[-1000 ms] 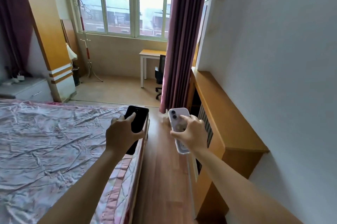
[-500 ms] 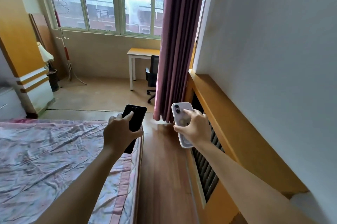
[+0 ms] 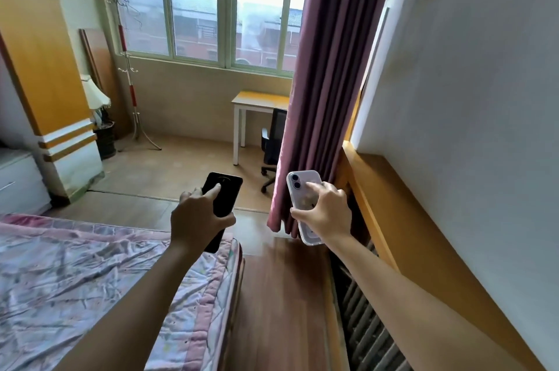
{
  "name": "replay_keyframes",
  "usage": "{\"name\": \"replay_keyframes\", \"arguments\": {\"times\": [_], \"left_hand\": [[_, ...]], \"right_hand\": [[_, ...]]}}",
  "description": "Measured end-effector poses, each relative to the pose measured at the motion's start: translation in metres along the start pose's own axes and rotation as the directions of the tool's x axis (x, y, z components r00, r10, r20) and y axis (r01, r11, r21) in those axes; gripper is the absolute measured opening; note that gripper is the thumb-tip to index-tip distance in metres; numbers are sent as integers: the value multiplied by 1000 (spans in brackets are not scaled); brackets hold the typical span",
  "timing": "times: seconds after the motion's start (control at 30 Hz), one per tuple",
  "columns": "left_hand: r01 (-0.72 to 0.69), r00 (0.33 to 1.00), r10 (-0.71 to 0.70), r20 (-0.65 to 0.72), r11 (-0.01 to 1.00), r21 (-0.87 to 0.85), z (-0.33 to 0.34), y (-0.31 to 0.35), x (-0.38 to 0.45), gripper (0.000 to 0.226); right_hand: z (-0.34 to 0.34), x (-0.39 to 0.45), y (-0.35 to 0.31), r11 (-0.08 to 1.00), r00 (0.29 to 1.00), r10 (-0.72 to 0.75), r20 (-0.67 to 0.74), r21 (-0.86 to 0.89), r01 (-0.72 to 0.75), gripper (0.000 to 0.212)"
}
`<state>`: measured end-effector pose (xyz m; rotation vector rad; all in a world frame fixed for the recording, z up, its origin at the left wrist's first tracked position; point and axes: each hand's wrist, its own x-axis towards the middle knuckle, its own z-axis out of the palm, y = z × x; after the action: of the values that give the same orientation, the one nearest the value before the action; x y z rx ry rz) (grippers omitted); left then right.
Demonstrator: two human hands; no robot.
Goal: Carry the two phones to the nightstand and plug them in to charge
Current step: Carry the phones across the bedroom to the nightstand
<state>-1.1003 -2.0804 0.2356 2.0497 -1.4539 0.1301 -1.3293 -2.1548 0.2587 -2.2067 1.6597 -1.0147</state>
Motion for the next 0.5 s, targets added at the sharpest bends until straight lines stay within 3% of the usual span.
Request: {"name": "replay_keyframes", "arguments": {"times": [0.5], "left_hand": [[67,997,-67,28,998,3,126,-38,227,77]], "right_hand": [[117,223,26,999,994,38,105,-24,-36,70]]}}
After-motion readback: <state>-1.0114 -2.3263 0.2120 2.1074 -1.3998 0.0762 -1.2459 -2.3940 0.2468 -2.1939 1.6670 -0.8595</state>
